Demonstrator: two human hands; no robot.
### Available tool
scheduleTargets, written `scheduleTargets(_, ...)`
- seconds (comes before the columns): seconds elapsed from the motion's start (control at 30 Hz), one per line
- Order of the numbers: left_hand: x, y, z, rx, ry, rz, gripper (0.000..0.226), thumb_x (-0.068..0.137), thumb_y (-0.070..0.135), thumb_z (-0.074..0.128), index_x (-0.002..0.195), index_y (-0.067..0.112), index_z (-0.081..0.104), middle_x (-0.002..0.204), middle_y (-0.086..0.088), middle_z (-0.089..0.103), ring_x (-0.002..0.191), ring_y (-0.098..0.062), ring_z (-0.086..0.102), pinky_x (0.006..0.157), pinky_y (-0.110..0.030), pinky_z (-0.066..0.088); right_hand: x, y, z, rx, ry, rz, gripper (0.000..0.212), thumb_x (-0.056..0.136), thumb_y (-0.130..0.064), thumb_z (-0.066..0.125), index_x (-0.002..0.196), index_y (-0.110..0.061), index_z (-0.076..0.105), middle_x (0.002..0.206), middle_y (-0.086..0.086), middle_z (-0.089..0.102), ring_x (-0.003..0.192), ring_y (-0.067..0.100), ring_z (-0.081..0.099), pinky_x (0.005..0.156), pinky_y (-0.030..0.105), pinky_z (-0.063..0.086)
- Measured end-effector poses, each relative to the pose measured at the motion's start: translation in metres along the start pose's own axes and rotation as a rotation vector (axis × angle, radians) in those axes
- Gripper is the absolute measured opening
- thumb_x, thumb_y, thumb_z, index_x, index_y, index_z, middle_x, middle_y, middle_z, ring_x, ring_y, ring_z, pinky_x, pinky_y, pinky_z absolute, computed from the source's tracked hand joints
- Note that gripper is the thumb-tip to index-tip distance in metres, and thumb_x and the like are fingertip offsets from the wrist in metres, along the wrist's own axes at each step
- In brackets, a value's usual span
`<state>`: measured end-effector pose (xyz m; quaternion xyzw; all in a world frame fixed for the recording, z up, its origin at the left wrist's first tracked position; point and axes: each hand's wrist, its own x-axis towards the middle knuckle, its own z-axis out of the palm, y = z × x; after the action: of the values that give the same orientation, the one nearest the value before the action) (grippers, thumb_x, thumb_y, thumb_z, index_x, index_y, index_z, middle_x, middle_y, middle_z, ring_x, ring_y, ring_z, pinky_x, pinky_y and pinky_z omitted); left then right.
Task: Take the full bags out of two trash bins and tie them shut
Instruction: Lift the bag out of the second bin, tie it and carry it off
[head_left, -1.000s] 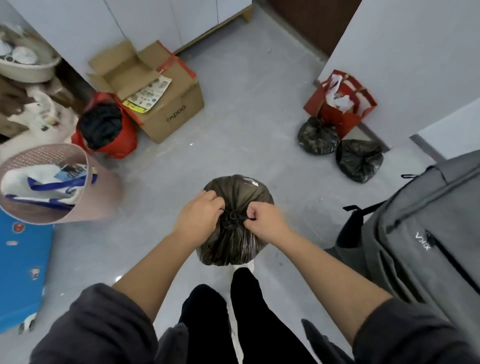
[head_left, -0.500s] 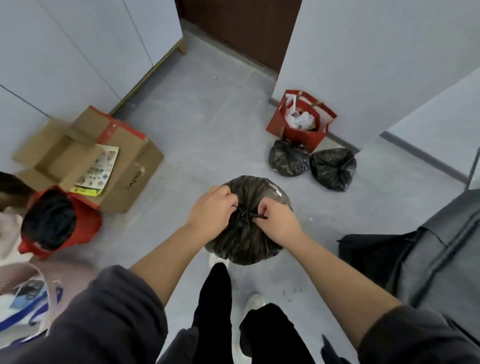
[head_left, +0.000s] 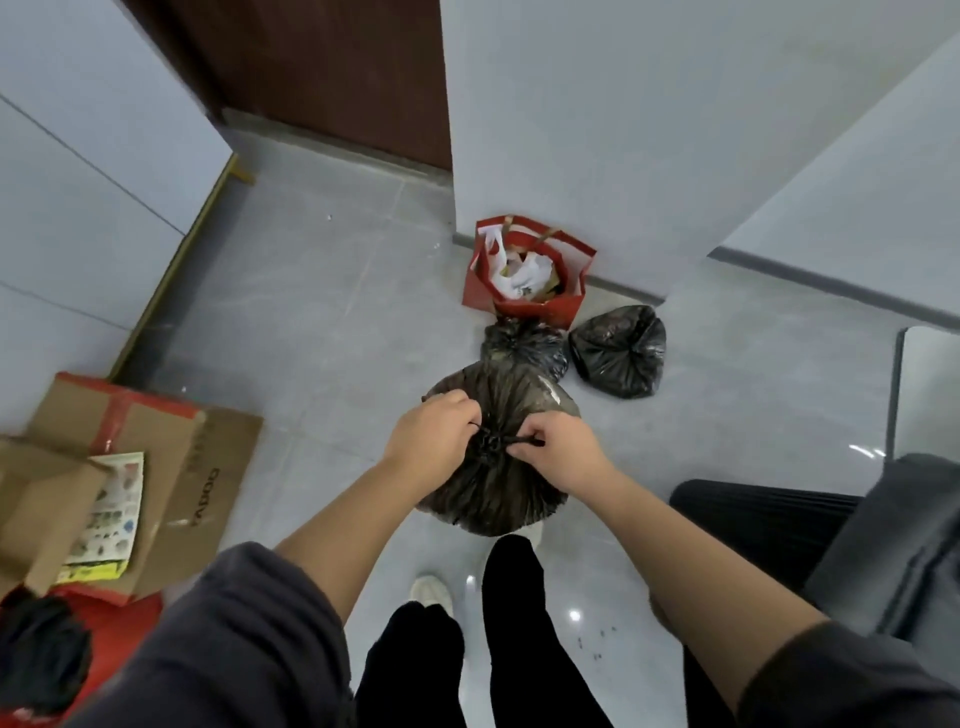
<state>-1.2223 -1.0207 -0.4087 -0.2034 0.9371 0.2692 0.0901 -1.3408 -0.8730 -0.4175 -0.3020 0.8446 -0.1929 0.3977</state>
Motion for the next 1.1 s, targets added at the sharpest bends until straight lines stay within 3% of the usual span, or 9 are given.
scheduleTargets(0.17, 0.096, 0.024, 0.014, 0.0, -0.044, 0.031, 0.017, 0.094, 0.022, 0.048, 0.098, 0.017, 0.063, 0.102, 0.002, 0.058, 0.093, -0.019, 0.054, 0.07, -0.033, 0.044, 0.059, 0.044, -0.052, -0.111, 0.101, 0.035, 0.018, 0.082, -0.034, 0.07, 0.087, -0.018, 0.066, 0.097, 0.002, 0.048, 0.102, 0.024, 0.047, 0.089, 0.038, 0.043)
scheduleTargets(0.37, 0.213, 0.044, 0.037, 0.017, -0.145, 0.104, 0.017, 0.095, 0.021, 0.046, 0.099, 0.015, 0.061, 0.103, -0.004, 0.056, 0.092, -0.025, 0.054, 0.064, -0.031, 0.034, 0.129, 0.098, -0.094, -0.08, 0.142, 0.143, 0.014, 0.083, -0.034, 0.067, 0.084, -0.023, 0.059, 0.093, -0.003, 0.047, 0.101, 0.026, 0.051, 0.086, 0.041, 0.045)
scheduleTargets(0.5, 0.288, 0.055, 0.066, 0.028, -0.181, 0.159, 0.018, 0.096, 0.021, 0.045, 0.099, 0.014, 0.061, 0.104, -0.005, 0.055, 0.094, -0.025, 0.054, 0.067, -0.036, 0.04, 0.177, 0.141, -0.11, -0.049, 0.218, 0.25, 0.014, 0.083, -0.032, 0.066, 0.089, -0.02, 0.063, 0.097, -0.001, 0.053, 0.103, 0.027, 0.05, 0.086, 0.042, 0.045)
scheduleTargets(0.73, 0.39, 0.066, 0.162, 0.041, -0.225, 0.191, 0.017, 0.096, 0.019, 0.044, 0.098, 0.014, 0.06, 0.102, -0.005, 0.055, 0.094, -0.025, 0.053, 0.07, -0.037, 0.043, 0.254, 0.242, -0.111, 0.07, 0.332, 0.368, 0.013, 0.085, -0.025, 0.066, 0.093, -0.015, 0.064, 0.109, 0.0, 0.052, 0.11, 0.027, 0.044, 0.091, 0.041, 0.042)
scheduleTargets(1.1, 0.5, 0.08, 0.29, 0.098, -0.19, 0.219, 0.013, 0.094, 0.017, 0.045, 0.098, 0.017, 0.058, 0.102, -0.001, 0.053, 0.09, -0.021, 0.053, 0.064, -0.031, 0.038, 0.345, 0.377, -0.098, 0.189, 0.366, 0.402, 0.009, 0.088, -0.024, 0.062, 0.094, -0.017, 0.059, 0.104, 0.0, 0.045, 0.107, 0.028, 0.045, 0.09, 0.034, 0.041)
